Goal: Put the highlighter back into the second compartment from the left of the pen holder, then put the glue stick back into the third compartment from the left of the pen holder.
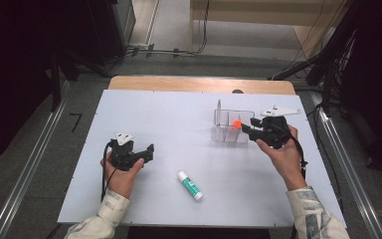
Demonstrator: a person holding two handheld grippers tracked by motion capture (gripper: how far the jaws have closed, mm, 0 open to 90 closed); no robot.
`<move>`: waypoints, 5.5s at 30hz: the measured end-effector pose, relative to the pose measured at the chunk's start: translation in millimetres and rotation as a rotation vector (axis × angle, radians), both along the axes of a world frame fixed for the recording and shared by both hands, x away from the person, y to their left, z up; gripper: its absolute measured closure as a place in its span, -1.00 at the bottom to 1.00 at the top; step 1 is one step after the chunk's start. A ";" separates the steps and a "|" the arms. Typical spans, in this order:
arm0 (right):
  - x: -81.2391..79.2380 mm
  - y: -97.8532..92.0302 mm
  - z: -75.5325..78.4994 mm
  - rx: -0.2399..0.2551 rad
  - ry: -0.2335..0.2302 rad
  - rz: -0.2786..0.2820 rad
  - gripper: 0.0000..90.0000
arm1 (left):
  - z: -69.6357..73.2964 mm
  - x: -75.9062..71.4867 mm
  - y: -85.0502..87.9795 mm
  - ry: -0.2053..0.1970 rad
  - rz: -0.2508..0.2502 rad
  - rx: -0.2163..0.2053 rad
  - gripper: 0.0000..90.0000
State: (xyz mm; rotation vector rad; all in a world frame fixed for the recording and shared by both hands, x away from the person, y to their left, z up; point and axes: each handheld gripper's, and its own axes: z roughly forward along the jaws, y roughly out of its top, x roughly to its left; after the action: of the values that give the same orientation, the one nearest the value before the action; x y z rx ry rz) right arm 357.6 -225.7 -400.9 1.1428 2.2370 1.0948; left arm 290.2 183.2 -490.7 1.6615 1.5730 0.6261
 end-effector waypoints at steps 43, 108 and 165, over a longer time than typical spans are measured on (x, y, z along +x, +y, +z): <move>-25.1 0.1 -10.6 0.044 -0.016 -0.012 -0.17 | 0.5 -0.5 0.4 -0.003 0.004 0.002 -0.60; -61.0 31.1 -46.1 0.008 0.042 0.098 -0.24 | 1.7 -0.7 0.1 -0.008 0.001 0.000 -0.60; -81.5 101.4 -74.6 -0.058 0.115 0.273 -0.24 | 1.6 -0.8 2.5 -0.007 0.003 -0.005 -0.60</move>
State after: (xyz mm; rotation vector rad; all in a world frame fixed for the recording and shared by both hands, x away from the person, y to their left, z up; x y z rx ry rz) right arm 276.1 -124.3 -475.5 0.9167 2.5544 1.0814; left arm 289.5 185.8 -489.1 1.6520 1.5717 0.6289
